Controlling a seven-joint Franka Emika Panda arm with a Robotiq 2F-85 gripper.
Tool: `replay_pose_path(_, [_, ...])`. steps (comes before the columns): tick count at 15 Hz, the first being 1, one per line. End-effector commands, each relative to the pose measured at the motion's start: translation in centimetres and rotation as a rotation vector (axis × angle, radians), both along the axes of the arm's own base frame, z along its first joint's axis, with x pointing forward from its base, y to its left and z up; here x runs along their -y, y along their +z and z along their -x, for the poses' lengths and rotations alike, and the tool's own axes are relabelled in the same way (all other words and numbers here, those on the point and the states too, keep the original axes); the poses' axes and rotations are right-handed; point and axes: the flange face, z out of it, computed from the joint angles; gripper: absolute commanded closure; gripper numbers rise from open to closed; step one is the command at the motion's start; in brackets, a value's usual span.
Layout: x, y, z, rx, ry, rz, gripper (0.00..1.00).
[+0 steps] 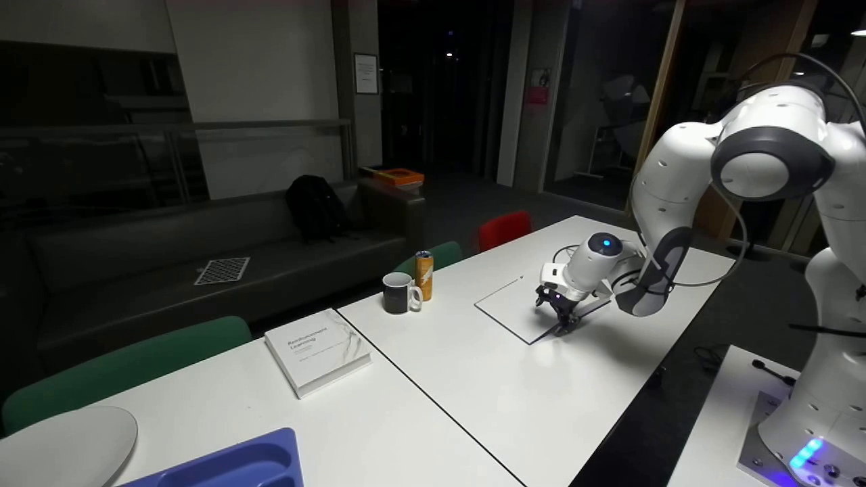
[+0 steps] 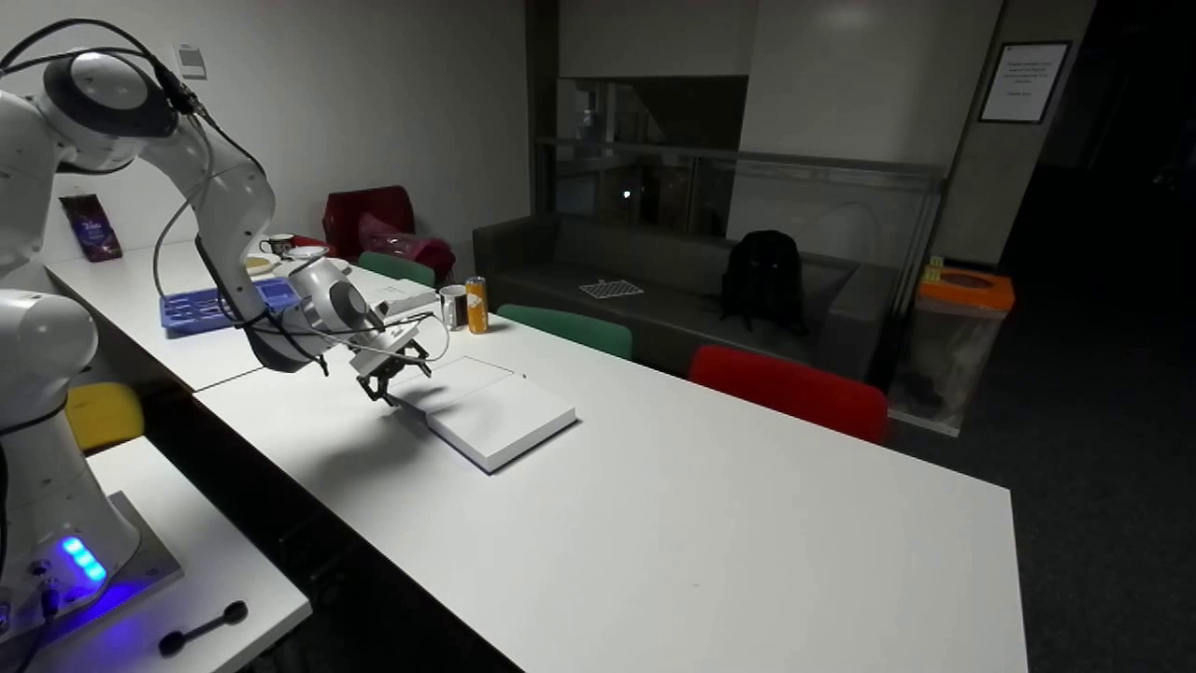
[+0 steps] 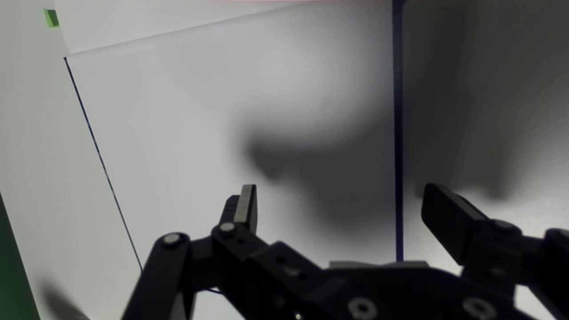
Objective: Close the blue book on the table.
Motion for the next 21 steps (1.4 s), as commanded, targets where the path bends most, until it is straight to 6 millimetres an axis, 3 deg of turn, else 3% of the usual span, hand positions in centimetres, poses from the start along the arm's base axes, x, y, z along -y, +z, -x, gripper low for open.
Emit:
replay_pose_path(1, [0.1,-0.2,0.0,0.028,-0.006,-0.009,0.00])
replay_pose_path(12, [0.4,-0.6,-0.3,0.075,-0.023,-0.001,0.00])
replay_pose_path(21, [-1.0,0.6,-1.7,0.102,-0.027,-0.001,0.00])
